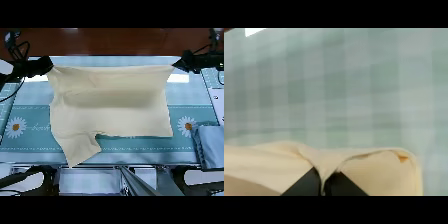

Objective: Fold the shirts.

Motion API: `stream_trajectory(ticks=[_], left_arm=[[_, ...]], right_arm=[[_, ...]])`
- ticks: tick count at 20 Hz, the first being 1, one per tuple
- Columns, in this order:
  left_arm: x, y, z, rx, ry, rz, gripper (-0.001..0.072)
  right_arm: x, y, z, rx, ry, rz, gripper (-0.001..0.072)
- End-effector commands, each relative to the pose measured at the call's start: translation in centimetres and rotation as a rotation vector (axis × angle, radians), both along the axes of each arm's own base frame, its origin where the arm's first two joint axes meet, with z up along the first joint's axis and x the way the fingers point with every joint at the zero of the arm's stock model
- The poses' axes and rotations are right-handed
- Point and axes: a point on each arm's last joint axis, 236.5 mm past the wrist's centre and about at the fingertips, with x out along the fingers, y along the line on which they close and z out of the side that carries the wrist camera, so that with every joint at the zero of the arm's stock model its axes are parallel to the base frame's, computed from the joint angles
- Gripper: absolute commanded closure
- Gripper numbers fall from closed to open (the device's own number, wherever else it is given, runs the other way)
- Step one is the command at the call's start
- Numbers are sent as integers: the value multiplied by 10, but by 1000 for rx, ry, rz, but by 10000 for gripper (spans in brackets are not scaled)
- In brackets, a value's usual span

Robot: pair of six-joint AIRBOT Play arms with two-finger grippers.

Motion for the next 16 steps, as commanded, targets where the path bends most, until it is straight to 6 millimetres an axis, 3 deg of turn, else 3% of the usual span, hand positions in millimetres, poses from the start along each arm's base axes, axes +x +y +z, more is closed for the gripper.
stream_trajectory(ticks=[1, 3, 6, 12, 16], left_arm=[[21, -3, -44, -58, 68, 29, 677], [19, -10, -62, -85, 126, 14, 676], [0, -16, -82, -133, 242, -19, 676], [-44, 6, -64, -156, 404, -187, 676], [-92, 5, -78, -127, 559, -346, 676]], right_arm=[[27, 24, -43, 23, 35, 51, 692], [31, 29, -57, 54, 86, 23, 692], [21, 30, -66, 59, 142, 38, 692], [-21, 4, -47, 82, 238, 92, 691], [-63, 10, -65, -21, 372, 240, 691]])
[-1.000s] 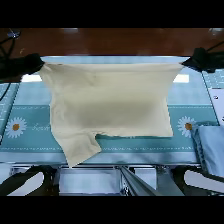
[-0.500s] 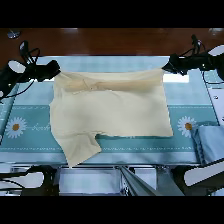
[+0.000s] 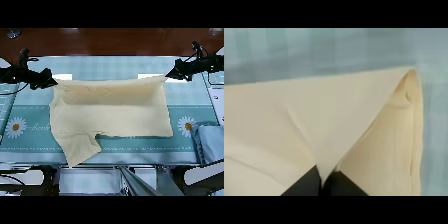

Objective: Fold the shirts.

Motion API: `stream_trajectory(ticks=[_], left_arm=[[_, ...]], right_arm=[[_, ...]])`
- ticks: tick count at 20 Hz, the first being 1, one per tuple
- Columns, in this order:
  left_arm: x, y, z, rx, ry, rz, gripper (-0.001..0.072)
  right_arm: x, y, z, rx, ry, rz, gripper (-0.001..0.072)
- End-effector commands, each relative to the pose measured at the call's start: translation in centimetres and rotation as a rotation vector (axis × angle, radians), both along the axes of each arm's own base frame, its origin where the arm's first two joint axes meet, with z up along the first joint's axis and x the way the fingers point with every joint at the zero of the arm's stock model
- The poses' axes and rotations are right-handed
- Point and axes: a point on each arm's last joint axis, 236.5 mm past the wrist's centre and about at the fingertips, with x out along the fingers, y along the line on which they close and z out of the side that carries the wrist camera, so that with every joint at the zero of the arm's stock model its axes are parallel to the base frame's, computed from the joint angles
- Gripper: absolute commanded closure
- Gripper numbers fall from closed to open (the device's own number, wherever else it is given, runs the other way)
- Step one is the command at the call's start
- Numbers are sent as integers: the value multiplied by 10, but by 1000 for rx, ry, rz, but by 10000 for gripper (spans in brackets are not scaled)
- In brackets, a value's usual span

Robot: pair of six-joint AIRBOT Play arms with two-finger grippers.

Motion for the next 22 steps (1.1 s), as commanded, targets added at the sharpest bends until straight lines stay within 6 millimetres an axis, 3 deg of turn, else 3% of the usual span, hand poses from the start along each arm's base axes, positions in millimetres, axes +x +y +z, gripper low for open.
stream_trajectory(ticks=[1, 3, 5, 10, 11, 12, 13, 14, 16, 18, 20, 22], left_arm=[[-48, 2, -15, 17, 156, -156, 676], [-58, 2, -28, 23, 198, -162, 676], [-64, -4, -38, 14, 227, -173, 676], [-65, -9, -50, 17, 240, -174, 675], [-64, -8, -50, 19, 236, -171, 616], [-65, -7, -51, 26, 242, -175, 267], [-69, -5, -51, 34, 259, -173, 14], [-71, 6, -52, 71, 304, -115, 13], [-70, 26, -43, 157, 300, -97, 12], [-78, 32, -32, 153, 310, -87, 12], [-119, 30, -36, 106, 426, -107, 12], [-161, 29, -50, 84, 475, -77, 12]], right_arm=[[-42, -9, -21, -139, 148, 126, 692], [-56, -23, -40, -271, 220, 138, 691], [-62, -17, -52, -308, 243, 169, 691], [-55, -12, -69, -333, 247, 77, 691], [-53, -11, -69, -329, 242, 70, 657], [-54, -8, -68, -315, 247, 72, 335], [-59, -5, -66, -300, 259, 94, 90], [-68, -8, -64, -312, 286, 126, 93], [-91, -45, -52, -418, 408, 106, 94], [-108, -76, -29, -484, 437, 69, 94], [-111, -98, -9, -496, 375, -60, 93], [-119, -115, -6, -484, 294, -214, 93]])
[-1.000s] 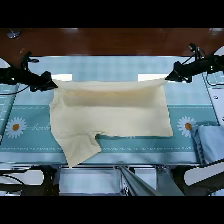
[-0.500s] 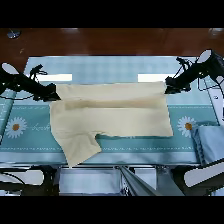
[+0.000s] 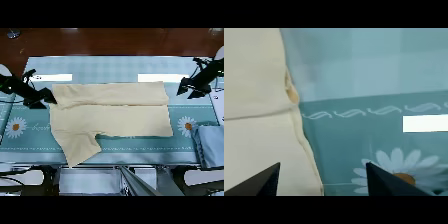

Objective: Fold the shirts.

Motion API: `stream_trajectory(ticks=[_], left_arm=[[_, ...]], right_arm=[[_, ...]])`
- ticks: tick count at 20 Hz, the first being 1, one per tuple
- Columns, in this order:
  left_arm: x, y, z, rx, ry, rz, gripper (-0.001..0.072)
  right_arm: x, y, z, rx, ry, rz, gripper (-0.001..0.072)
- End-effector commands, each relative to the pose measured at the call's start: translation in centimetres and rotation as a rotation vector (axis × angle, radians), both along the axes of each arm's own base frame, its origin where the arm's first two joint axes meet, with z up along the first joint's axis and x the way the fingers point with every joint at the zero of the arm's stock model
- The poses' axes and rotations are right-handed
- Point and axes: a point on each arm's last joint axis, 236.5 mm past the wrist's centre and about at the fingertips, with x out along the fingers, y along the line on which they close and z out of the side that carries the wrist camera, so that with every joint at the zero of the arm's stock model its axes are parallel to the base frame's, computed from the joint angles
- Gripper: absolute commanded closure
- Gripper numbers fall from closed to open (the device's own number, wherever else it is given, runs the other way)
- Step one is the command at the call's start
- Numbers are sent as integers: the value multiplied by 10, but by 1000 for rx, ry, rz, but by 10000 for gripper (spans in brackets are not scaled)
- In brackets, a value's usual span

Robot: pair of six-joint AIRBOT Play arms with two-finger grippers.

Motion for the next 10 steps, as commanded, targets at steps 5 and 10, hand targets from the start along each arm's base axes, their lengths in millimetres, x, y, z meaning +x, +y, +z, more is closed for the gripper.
stream_trajectory(ticks=[5, 10], left_arm=[[-82, -19, -15, -221, -158, 336, 8], [-148, -11, -47, -177, 38, 449, 8]], right_arm=[[-62, 54, -10, 325, -290, -206, 93], [-95, 80, -24, 382, -308, -228, 93]])
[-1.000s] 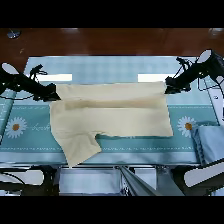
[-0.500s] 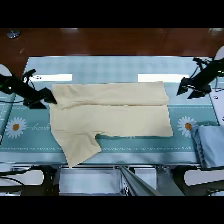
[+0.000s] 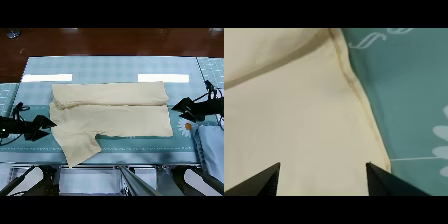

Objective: Fold the shirts.

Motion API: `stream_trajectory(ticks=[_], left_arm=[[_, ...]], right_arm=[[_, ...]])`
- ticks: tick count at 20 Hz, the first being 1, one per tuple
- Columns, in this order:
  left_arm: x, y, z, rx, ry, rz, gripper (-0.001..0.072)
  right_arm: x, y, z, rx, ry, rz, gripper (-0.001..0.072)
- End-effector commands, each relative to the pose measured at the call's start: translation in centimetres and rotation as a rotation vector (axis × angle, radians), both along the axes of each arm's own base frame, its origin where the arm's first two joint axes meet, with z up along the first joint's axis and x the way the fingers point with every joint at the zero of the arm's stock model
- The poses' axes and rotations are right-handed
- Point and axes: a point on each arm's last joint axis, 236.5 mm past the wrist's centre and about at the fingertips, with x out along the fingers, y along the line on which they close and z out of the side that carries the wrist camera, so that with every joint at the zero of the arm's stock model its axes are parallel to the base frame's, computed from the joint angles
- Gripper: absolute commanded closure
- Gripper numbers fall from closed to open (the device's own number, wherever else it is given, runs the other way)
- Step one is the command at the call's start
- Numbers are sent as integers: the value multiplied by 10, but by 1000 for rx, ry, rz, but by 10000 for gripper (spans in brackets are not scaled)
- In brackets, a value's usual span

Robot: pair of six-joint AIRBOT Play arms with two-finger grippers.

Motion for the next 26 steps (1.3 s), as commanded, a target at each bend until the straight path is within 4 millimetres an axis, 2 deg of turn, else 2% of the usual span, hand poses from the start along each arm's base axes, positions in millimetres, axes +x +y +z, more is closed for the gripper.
stream_trajectory(ticks=[1, 4, 6, 7, 10, 12, 13, 14, 15, 16, 17, 19, 21, 24, 26], left_arm=[[-39, 5, -20, 36, 113, 36, 8], [-34, -8, -18, 10, 95, 2, 8], [-23, -29, -12, -46, 38, -24, 8], [-24, -40, -13, -64, 33, -48, 8], [-44, -62, -25, -74, 71, -115, 8], [-42, -63, -30, -58, 60, -115, 17], [-40, -63, -29, -58, 55, -110, 176], [-39, -63, -30, -57, 48, -115, 441], [-38, -64, -29, -57, 24, -136, 669], [-35, -64, -28, -55, -6, -156, 676], [-34, -63, -29, -46, -12, -163, 676], [-30, -63, -29, -50, -23, -146, 676], [-26, -66, -26, -69, -33, -128, 676], [-24, -66, -25, -68, -40, -121, 676], [-23, -65, -26, -67, -41, -120, 676]], right_arm=[[-15, 19, -5, 64, -36, -13, 94], [-23, 28, -2, 101, -11, 9, 94], [-40, 41, 3, 150, 26, 87, 93], [-44, 42, 3, 153, 38, 104, 93], [-42, 35, 2, 131, 35, 88, 94], [-44, 16, 6, 117, 52, 47, 93], [-54, -2, 2, 73, 91, 41, 93], [-69, -25, -7, 9, 153, 9, 94], [-85, -49, -19, -55, 237, -74, 93], [-96, -54, -29, -65, 283, -112, 94], [-103, -46, -37, -43, 304, -113, 94], [-105, -15, -48, 23, 300, -75, 93], [-108, 0, -58, 14, 301, -21, 93], [-103, 8, -67, 24, 302, -9, 93], [-90, 14, -72, 63, 270, -27, 93]])
